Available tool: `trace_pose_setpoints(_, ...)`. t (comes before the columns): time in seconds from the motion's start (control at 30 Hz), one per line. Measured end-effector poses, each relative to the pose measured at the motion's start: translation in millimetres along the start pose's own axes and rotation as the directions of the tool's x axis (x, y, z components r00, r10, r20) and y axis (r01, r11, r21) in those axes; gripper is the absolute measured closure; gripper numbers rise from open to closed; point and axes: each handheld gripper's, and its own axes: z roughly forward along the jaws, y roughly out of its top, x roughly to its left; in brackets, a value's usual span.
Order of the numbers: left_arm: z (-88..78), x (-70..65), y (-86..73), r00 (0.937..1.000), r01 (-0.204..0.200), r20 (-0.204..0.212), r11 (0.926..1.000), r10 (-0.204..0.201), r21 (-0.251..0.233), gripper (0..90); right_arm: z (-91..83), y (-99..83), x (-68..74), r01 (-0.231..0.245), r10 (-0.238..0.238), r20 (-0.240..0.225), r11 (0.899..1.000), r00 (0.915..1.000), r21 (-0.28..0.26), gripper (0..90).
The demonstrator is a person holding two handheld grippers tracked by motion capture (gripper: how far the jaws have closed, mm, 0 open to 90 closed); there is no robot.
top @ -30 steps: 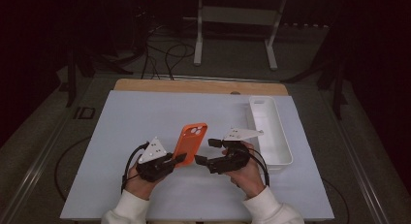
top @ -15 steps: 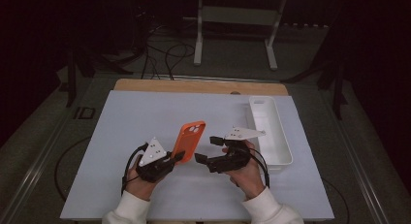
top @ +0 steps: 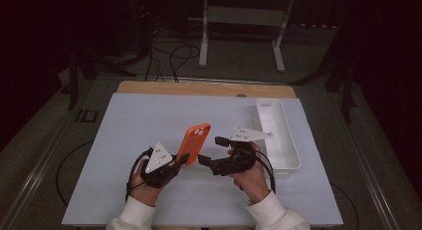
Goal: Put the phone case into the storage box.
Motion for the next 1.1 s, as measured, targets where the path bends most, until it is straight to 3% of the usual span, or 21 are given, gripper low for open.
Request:
trace_pose_setpoints(0.63,3.1,-5.1,-2.1,0.9983,-0.034,-0.048,0.9994,0.034,0.002,85.4,2.2,14.0,7.2,-0.015,0.016,0.007,0.998,0.9999,-0.067,8.6)
trace_pose_setpoints(1.1,8.2,-15.1,-2.8,0.9954,-0.064,-0.07,0.9979,0.064,0.011,85.4,7.1,21.2,5.8,-0.079,0.08,0.009,0.991,0.9967,-0.109,9.1)
